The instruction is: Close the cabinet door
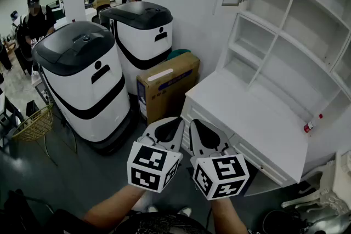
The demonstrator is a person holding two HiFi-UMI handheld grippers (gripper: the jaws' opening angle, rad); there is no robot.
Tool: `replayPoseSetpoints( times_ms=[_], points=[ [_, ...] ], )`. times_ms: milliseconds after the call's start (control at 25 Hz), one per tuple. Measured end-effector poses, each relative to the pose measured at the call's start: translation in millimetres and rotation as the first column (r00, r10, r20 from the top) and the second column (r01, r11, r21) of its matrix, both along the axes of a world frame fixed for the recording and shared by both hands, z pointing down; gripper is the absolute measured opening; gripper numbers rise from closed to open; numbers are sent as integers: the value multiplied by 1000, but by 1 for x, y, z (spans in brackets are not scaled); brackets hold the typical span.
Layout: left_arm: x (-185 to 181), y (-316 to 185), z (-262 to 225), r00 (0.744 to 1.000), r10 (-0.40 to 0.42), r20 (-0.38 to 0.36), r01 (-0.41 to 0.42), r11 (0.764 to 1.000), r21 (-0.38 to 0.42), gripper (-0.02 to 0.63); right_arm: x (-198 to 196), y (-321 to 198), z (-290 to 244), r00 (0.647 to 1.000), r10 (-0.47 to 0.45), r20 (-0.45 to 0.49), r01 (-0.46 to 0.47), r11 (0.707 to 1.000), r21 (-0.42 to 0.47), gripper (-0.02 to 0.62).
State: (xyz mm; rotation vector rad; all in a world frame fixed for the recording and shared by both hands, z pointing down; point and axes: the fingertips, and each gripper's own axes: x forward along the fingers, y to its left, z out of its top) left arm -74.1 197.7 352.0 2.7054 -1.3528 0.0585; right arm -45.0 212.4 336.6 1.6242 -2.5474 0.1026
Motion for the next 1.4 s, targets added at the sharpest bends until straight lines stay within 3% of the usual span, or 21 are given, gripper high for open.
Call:
replayPoseSetpoints(
  times_ms=[680, 1120, 1400],
  points=[
    [-18, -2, -2, 999, 47, -11, -47, 999, 6, 11, -10, 1, 3, 998, 56, 30, -56, 998, 0, 20],
    [-17, -26, -3, 998, 60, 5, -60, 998, 21, 11, -12, -26, 3, 998, 53, 37, -53, 998, 17, 21],
    [-7, -66, -2, 998, 66, 17, -67, 997, 28, 11, -4, -67, 2, 998, 53, 43, -55, 998, 27, 21]
  ],
)
